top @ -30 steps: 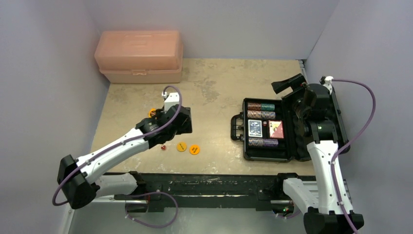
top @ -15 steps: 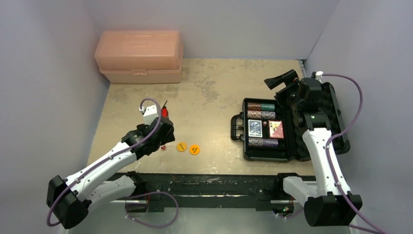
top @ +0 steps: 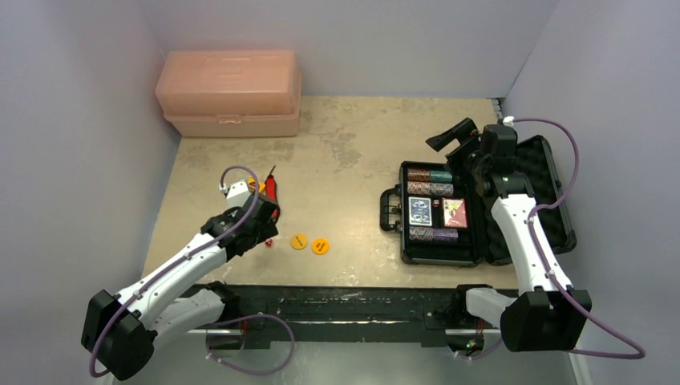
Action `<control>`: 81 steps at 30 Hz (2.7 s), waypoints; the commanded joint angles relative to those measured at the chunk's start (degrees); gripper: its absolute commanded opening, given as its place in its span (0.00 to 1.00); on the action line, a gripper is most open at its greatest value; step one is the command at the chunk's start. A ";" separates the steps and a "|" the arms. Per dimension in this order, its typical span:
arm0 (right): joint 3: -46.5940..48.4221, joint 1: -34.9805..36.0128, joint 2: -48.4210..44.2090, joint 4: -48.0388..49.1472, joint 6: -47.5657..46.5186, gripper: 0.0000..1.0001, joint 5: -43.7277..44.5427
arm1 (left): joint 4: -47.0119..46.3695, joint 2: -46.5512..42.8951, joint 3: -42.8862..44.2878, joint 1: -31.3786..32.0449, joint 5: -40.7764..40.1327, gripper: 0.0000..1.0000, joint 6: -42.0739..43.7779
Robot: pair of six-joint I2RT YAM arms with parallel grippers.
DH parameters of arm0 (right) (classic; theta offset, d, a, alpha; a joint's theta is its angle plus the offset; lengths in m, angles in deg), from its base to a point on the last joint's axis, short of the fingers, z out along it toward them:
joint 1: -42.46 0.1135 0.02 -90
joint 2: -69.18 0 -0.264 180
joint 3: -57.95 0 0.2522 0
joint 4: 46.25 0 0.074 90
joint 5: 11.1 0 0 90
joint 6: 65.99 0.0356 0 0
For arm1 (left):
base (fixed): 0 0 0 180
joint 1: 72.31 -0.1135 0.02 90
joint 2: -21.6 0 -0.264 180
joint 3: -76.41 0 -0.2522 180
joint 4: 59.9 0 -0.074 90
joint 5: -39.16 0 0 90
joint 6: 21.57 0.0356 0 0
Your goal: Pack up texas hold em set
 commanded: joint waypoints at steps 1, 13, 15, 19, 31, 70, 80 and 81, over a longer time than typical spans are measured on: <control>-0.25 0.10 0.94 0.49 -1.34 0.99 -2.47 | -3.08 1.95 -0.56 -2.61 3.16 0.62 -0.30; 0.72 0.06 0.61 -1.09 -4.17 0.99 -0.40 | -9.66 9.21 -0.92 -6.35 9.61 0.45 1.78; 0.60 0.08 0.39 -1.18 -4.66 0.99 0.10 | -9.97 10.58 -0.79 -6.40 10.11 0.44 1.43; 0.20 0.10 0.12 -0.75 -5.24 0.99 0.48 | -10.43 13.31 -0.32 -6.53 10.45 0.42 1.33; 1.64 0.14 3.28 -1.45 -6.14 0.99 -0.31 | -10.96 17.93 -0.16 -6.84 11.34 0.35 -0.72; 1.19 0.15 0.73 -2.75 -6.85 0.99 0.57 | -8.96 16.78 0.71 -6.84 14.95 0.04 2.95; 0.80 0.10 -2.08 -3.62 -6.15 0.99 1.25 | -8.50 12.09 1.74 -6.67 14.63 0.00 7.99; 0.58 0.14 -2.39 -3.60 -6.08 0.99 1.34 | -8.35 11.60 2.36 -6.60 14.52 0.00 8.59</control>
